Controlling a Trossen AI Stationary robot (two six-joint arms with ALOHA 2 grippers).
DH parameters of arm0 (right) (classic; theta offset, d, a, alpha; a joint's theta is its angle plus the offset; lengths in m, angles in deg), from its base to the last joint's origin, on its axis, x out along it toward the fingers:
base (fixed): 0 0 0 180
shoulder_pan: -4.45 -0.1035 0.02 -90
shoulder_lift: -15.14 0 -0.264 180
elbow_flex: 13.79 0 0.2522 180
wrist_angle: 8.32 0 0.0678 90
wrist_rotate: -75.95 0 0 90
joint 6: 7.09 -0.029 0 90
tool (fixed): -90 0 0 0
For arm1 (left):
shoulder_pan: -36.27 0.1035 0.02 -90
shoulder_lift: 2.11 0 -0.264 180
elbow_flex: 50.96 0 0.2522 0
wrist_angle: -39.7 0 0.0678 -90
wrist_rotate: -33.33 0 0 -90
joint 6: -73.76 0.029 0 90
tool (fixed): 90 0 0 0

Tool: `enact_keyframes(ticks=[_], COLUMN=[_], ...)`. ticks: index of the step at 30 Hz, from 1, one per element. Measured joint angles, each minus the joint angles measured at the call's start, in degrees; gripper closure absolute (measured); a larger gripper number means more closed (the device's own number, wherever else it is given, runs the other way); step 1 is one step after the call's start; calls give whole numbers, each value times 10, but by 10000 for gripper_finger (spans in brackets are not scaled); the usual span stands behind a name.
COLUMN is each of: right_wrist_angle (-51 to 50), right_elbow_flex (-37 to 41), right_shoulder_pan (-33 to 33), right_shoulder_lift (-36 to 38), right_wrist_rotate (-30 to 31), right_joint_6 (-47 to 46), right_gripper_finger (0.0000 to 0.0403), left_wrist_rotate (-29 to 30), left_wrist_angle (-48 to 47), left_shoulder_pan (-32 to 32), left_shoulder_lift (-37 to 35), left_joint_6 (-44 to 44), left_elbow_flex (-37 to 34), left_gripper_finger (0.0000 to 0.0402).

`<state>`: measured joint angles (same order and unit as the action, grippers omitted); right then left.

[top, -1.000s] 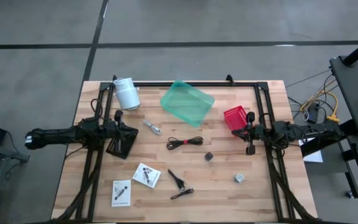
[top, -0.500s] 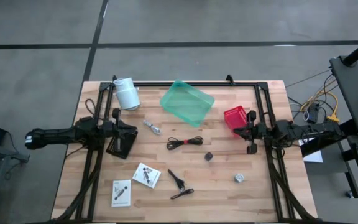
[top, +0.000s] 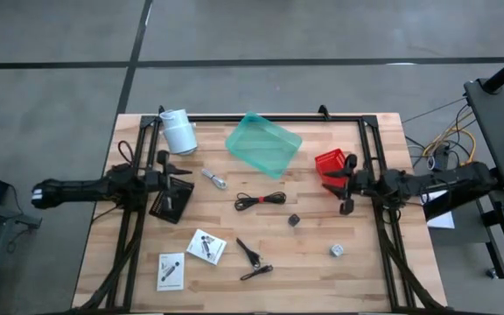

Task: Pick and place items into bin
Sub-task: Put the black charger adapter into the red bin

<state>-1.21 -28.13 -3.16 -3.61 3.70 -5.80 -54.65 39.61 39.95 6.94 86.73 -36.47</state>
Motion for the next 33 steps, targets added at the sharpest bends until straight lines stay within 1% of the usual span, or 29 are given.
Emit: enact_keyframes(ticks=[3,6,8,13,20,27,33], right_wrist_angle=[56,122,131,114,-29,-180,-270], right_elbow_flex=[0,0,-4,-46,-164,-288,-363], right_shoulder_pan=[0,0,0,0,0,0,0], right_shoulder_lift=[-47,-94,-126,-210,-341,-467,-559], right_wrist_rotate=[-18,-66,-99,-109,-190,-195,-198], right_joint_6=[-8,1,13,18,4,19,48], right_gripper_finger=[198,169,157,150,149,149,149], left_wrist_rotate=[0,0,0,0,0,0,0], left_wrist_angle=[24,71,94,122,130,129,129], left_shoulder_pan=[0,0,0,0,0,0,0], left_shoulder_lift=[16,33,43,67,78,74,73], left_joint_6=[-6,-6,-7,-8,-36,-36,-36], left_elbow_flex=[0,0,0,0,0,0,-1], left_gripper_finger=[215,194,188,187,187,187,187])
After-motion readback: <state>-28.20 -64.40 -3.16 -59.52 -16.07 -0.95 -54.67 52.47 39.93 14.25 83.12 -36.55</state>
